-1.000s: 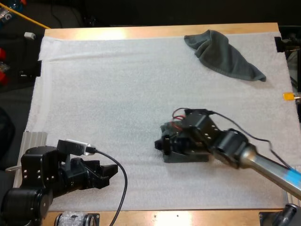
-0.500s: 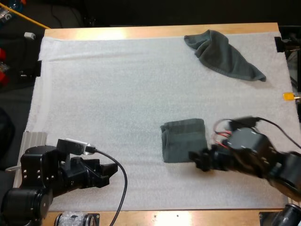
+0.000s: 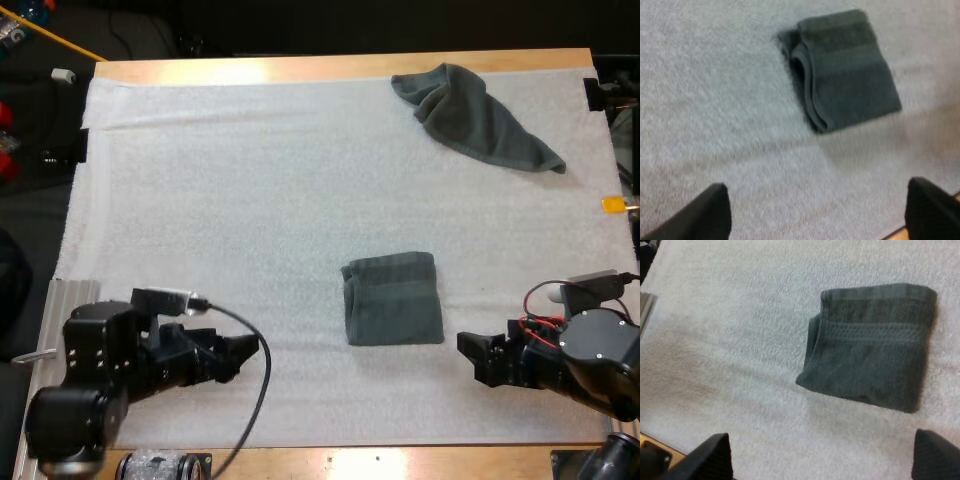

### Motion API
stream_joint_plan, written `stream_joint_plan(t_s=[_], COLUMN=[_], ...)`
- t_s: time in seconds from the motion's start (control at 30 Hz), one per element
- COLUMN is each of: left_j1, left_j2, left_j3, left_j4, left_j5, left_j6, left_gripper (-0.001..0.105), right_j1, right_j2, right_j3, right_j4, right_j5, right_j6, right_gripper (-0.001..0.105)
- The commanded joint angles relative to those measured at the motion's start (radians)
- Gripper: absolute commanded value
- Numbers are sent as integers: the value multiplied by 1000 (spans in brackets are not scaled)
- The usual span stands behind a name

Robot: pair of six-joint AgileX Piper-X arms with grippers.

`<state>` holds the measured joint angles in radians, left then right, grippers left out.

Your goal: Pick towel from pile, fold and stack

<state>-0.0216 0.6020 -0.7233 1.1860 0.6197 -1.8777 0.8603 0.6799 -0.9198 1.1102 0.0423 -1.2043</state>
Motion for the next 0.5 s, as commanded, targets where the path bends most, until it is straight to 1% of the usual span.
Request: stream_joint_plan(t_s=[0.0, 0.27, 0.33, 0.4, 0.47], left_j1=[2, -5, -28, -74, -118], left_j2=[15, 165, 198, 242, 283], left_j3=[10, 13, 13, 13, 13], left_j4=[-39, -116, -131, -162, -202], left_j5=[8, 22, 22, 22, 22], left_j6=[-28, -28, -28, -32, -56], left_gripper=[71, 71, 71, 71, 71], right_j1=[4, 4, 4, 4, 4], right_j2=[-5, -3, -3, -3, -3], right_j3=[-8, -8, -8, -8, -8], right_j4=[20, 39, 39, 39, 39], right_j5=[7, 7, 7, 7, 7], right_j6=[-4, -4, -4, -4, -4], right_gripper=[71, 71, 71, 71, 71])
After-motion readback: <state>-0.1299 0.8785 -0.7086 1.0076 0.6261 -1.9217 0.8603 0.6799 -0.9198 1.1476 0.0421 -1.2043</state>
